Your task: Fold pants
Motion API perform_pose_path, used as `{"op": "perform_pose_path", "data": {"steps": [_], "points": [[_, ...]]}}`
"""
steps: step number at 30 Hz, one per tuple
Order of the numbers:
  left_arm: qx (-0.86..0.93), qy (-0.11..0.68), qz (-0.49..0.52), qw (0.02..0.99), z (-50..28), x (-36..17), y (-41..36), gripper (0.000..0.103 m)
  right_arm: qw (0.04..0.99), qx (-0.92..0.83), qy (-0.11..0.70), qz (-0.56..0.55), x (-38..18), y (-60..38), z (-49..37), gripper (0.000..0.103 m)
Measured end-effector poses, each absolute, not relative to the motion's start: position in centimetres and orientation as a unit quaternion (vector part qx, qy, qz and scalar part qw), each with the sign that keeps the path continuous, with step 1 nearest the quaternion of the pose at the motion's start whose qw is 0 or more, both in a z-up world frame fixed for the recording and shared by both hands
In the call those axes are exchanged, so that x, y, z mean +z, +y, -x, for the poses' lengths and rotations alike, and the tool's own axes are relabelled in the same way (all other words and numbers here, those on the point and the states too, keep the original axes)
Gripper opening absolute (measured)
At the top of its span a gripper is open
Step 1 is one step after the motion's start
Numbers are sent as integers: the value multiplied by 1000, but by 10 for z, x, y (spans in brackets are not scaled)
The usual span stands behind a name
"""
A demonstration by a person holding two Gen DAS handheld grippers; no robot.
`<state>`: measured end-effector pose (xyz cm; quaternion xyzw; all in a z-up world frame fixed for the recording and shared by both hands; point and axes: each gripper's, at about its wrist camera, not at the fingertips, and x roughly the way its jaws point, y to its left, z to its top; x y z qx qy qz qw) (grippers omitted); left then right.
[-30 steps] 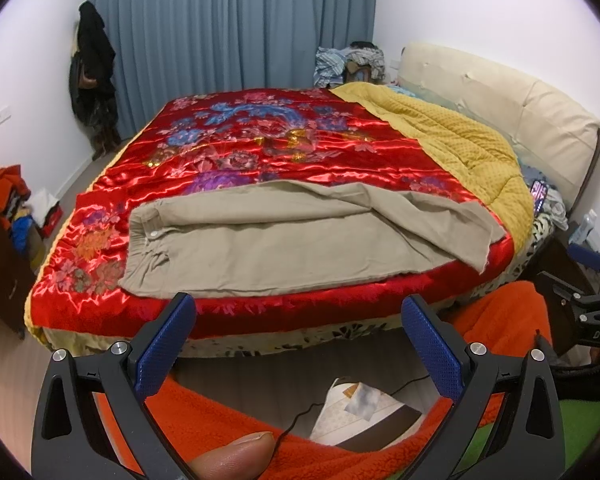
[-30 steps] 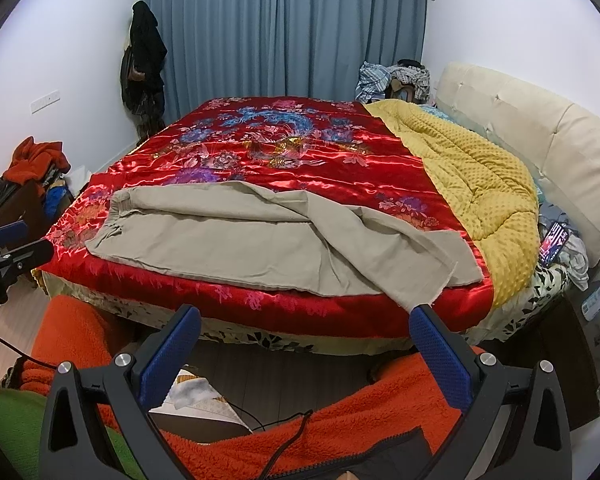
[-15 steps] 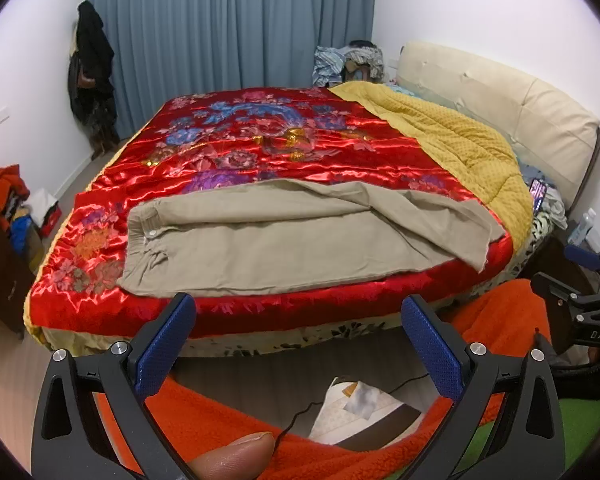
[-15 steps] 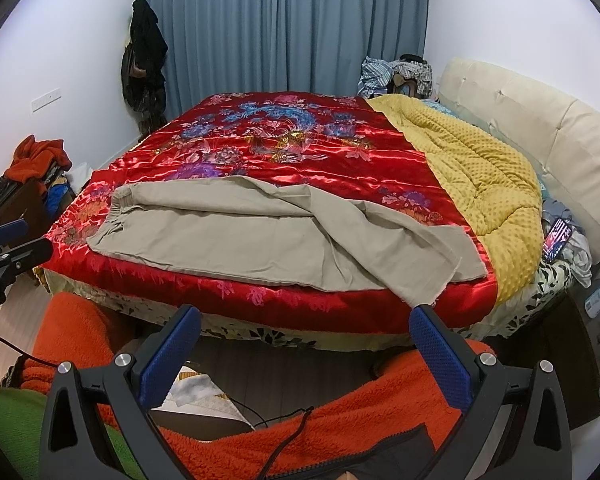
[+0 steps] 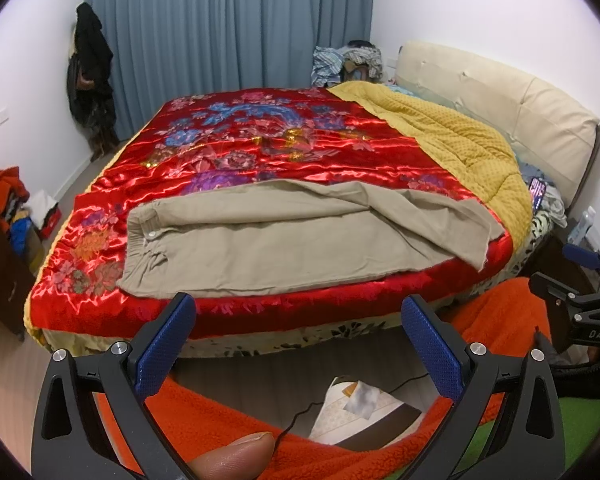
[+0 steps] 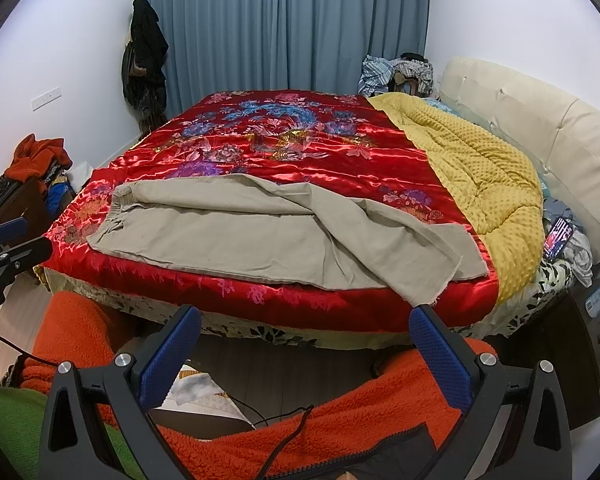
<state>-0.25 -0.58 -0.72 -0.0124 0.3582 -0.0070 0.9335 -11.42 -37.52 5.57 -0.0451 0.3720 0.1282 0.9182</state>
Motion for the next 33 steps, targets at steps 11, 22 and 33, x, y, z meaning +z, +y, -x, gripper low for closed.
{"op": "perform_pose_path", "data": {"steps": [11,22,33], "points": [[-7,357,11,934,2,-7,-6,102,918,129,372,45,56,-376,114,103],[-7,357,10,934,2,-6,-7,102,917,129,374,46,54,-374,114,103],[-3,355,12,935,3,-6,-7,102,918,128,373,45,54,-374,115,103]]}}
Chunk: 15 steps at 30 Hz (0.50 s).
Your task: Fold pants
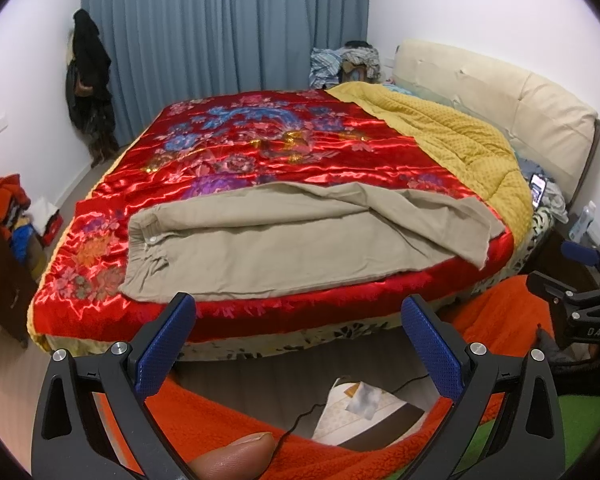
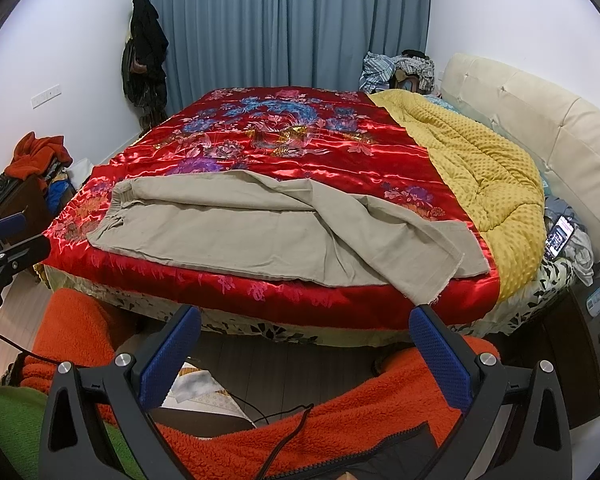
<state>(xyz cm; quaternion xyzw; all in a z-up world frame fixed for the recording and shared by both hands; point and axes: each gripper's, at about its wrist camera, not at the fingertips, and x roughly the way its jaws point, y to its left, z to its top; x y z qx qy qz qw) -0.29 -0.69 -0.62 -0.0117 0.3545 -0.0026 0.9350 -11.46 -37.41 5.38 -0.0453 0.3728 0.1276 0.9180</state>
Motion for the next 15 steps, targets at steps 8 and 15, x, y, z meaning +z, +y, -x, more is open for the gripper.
{"op": "perform_pose_path", "data": {"steps": [8,15], "points": [[3,354,18,935,1,-4,1,102,918,127,373,45,51,-374,115,103],[0,351,6,936,2,-4,-3,102,918,126,373,45,51,-375,115,103]]}}
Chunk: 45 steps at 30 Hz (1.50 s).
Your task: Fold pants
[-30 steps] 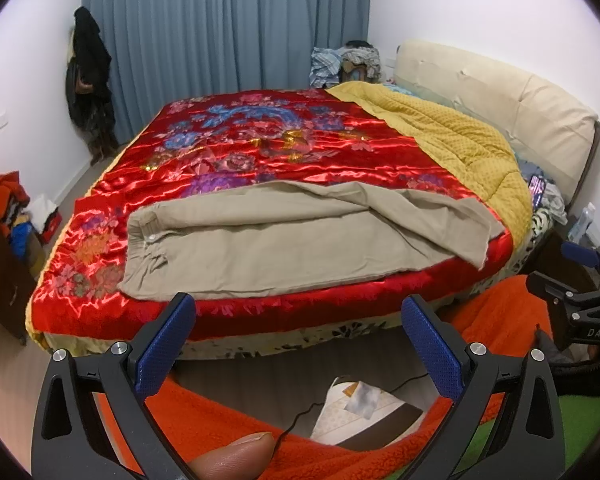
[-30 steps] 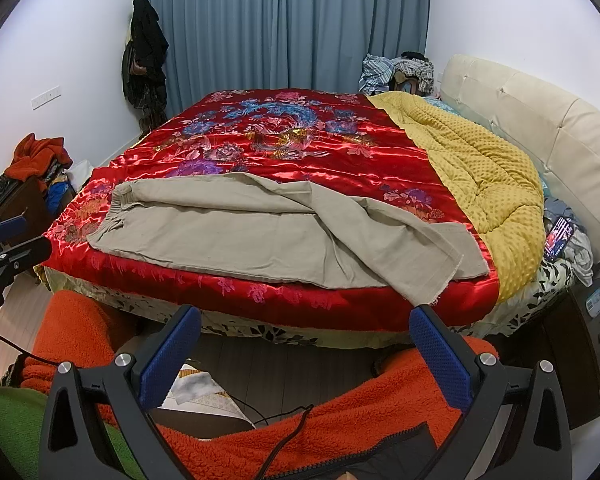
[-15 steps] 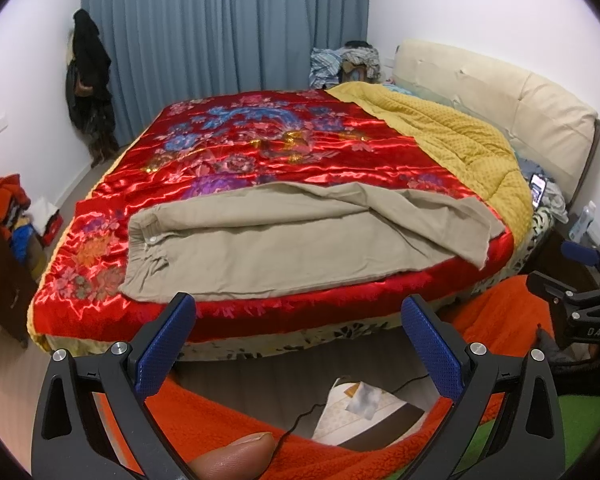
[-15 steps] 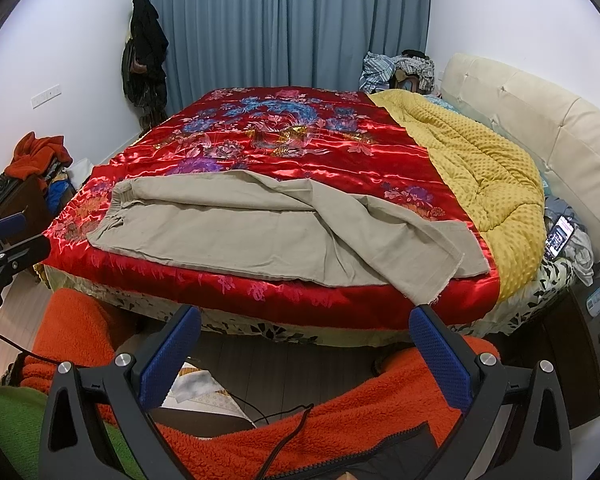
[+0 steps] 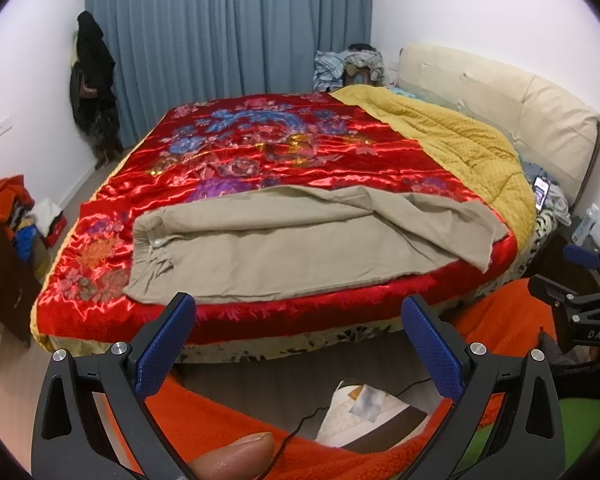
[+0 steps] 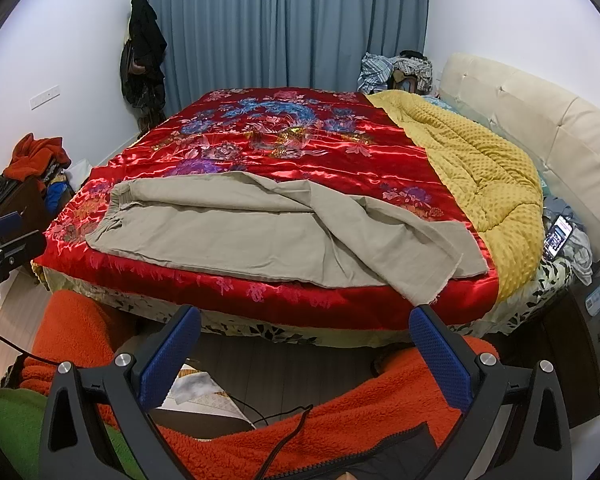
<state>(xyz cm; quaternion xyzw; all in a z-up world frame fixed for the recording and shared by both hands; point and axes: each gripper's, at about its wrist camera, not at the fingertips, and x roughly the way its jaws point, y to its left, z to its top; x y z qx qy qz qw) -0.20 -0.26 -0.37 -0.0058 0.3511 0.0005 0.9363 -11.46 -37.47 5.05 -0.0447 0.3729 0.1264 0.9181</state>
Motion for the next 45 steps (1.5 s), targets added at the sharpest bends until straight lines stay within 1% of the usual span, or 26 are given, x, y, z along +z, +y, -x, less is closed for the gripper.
{"op": "perform_pose_path", "data": {"steps": [30,45], "points": [[27,368,-9,929,5,-14,-13,102,917,127,376,44,50,-373,113,103],[67,392,-13,917,-3,-23,-4,102,916,127,379,42,48,-372,113,103]]}}
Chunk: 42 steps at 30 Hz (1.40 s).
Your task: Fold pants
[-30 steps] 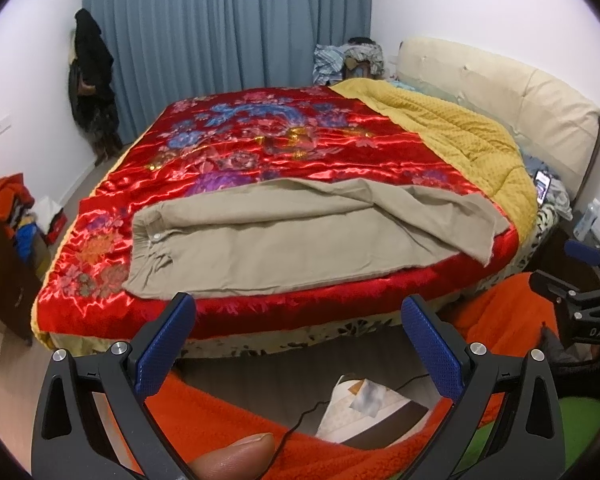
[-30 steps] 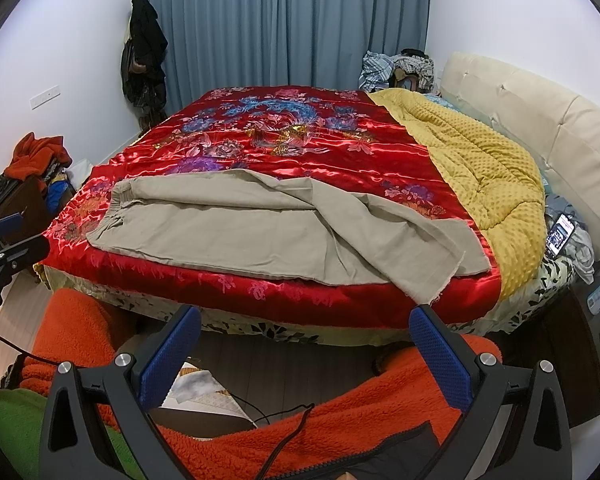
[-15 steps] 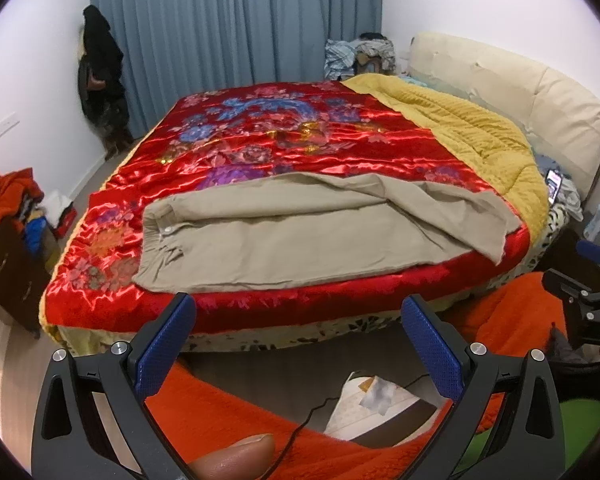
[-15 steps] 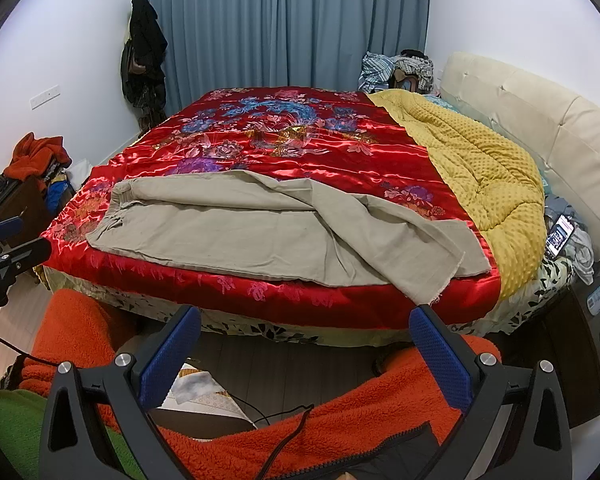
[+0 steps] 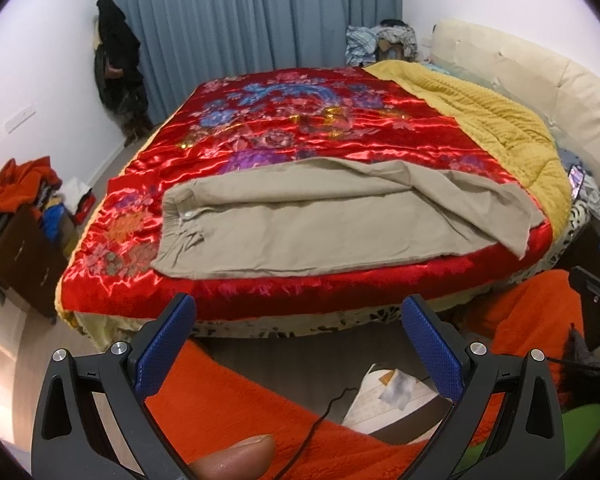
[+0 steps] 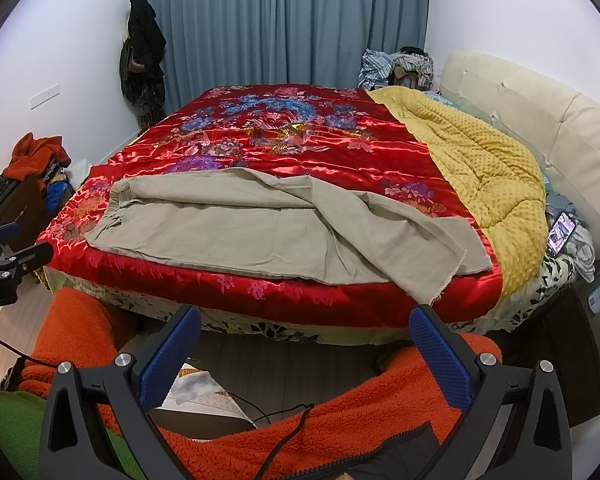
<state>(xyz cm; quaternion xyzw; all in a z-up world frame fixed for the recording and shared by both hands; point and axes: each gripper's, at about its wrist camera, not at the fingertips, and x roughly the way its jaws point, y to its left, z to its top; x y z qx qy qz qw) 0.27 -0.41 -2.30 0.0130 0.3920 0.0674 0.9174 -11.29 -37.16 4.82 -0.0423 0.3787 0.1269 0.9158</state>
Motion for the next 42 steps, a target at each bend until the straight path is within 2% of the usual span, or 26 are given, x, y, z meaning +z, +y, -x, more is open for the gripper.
{"op": "perform_pose_path", "data": {"steps": [17,26,30,33,35,36,37,38,39,42], "points": [[82,405,-19,910,-7,-27,-3,102,913,129,384,39,48,-372,106,103],[102,365,-59,924,-29,-16,-1,102,915,201,351,8,46,-371,103,103],[94,355,-60,928,-46,-10,-2,102,925,205,318,-38,37,-392,76,103],[82,358,-55,928,-58,-12,-3,102,934,135,327,-42,9,-427,26,102],[75,363,-52,927,-62,-15,-4,102,924,90,371,-14,-23,-445,-12,93],[72,367,-52,926,-64,-18,-5,102,908,87,411,7,-46,-449,-34,78],[70,371,-51,924,-66,-21,-5,102,898,91,430,16,-58,-451,-45,57],[69,376,-49,923,-68,-25,-4,102,886,103,451,29,-73,-450,-58,51],[69,383,-46,920,-70,-29,-3,102,877,110,465,49,-86,-447,-69,47],[72,404,-30,911,-76,-44,2,102,868,131,464,117,-107,-429,-93,47]]}}
